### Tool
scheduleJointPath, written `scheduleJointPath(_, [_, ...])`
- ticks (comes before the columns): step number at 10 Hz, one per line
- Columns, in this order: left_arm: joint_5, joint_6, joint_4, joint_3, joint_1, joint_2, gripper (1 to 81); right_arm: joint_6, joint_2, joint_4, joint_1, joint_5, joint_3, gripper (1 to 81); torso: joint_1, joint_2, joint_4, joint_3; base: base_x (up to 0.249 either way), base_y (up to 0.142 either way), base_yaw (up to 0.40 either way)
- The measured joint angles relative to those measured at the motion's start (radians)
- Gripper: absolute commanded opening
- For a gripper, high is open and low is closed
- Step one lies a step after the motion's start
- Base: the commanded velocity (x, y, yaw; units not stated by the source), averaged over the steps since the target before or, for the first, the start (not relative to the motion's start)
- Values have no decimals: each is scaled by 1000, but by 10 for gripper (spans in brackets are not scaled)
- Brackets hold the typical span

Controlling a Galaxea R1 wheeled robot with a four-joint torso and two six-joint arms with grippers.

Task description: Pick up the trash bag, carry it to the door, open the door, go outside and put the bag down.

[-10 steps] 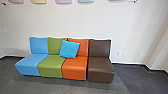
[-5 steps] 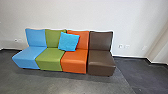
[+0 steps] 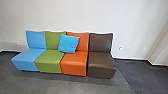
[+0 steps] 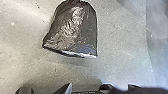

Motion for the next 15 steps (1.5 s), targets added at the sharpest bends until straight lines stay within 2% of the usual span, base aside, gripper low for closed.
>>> scheduleJointPath(3, [26, -9, -13, -11, -35, 0, 811, 8, -8, -1, 54, -58, 1, 811, 66, -107, 0, 0, 0, 0, 0])
scheduleJointPath(5, [29, -32, -14, -16, -33, 2, 811, 27, -8, -1, 94, -74, 1, 811, 111, -177, 0, 0, 0, 0, 0])
scheduleJointPath(6, [32, -47, -15, -34, -32, 8, 811, 71, -10, -1, 121, -85, 3, 811, 135, -216, 0, 0, 0, 0, 0])
scheduleJointPath(8, [33, -56, -34, -76, -32, 23, 811, 135, -4, 0, 166, -85, -3, 811, 181, -292, 0, 0, 0, 0, 0])
scheduleJointPath(10, [32, -57, -63, -98, -33, 40, 811, 154, 25, 16, 199, -104, -32, 811, 215, -353, 0, -7, 0, 0, 0])
scheduleJointPath(11, [36, -57, -67, -97, -34, 43, 811, 159, 25, 31, 228, -120, -43, 811, 232, -379, 0, -26, 0, 0, 0])
scheduleJointPath(15, [37, -57, -67, -98, -58, 48, 811, 164, 22, 44, 272, -160, -44, 811, 317, -513, 0, -153, 0, 0, 0])
